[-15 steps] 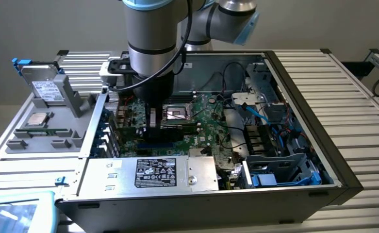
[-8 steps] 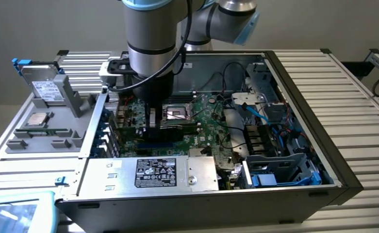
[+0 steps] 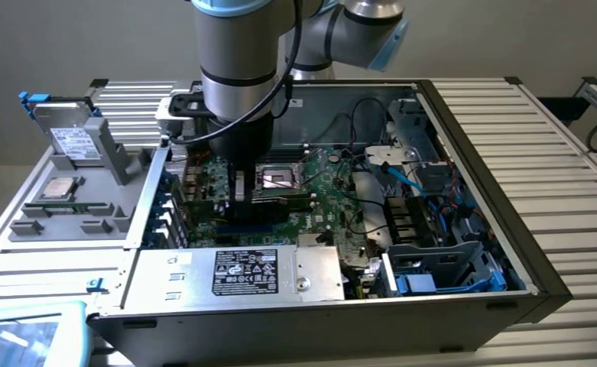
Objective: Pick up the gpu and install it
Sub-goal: 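Insert the gpu into the slot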
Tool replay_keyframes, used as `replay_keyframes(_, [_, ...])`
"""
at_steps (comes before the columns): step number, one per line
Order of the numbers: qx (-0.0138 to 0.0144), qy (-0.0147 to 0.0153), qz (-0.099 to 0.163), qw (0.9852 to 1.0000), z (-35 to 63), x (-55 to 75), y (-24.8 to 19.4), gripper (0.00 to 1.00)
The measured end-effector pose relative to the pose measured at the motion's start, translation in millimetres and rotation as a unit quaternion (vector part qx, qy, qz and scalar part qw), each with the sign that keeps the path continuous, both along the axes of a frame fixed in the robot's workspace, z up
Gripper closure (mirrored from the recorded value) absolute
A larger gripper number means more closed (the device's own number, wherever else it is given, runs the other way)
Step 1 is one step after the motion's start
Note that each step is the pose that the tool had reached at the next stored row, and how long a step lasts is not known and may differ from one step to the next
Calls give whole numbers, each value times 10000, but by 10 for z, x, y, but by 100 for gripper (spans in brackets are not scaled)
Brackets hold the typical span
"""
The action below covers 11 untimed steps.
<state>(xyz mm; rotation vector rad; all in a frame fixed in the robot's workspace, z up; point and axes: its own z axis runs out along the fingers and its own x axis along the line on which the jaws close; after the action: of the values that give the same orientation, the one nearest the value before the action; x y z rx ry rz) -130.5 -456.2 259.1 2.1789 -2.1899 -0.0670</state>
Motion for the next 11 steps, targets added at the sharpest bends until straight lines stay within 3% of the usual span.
replay_keyframes(11, [-2, 1, -80, 10000, -26, 0, -6, 72])
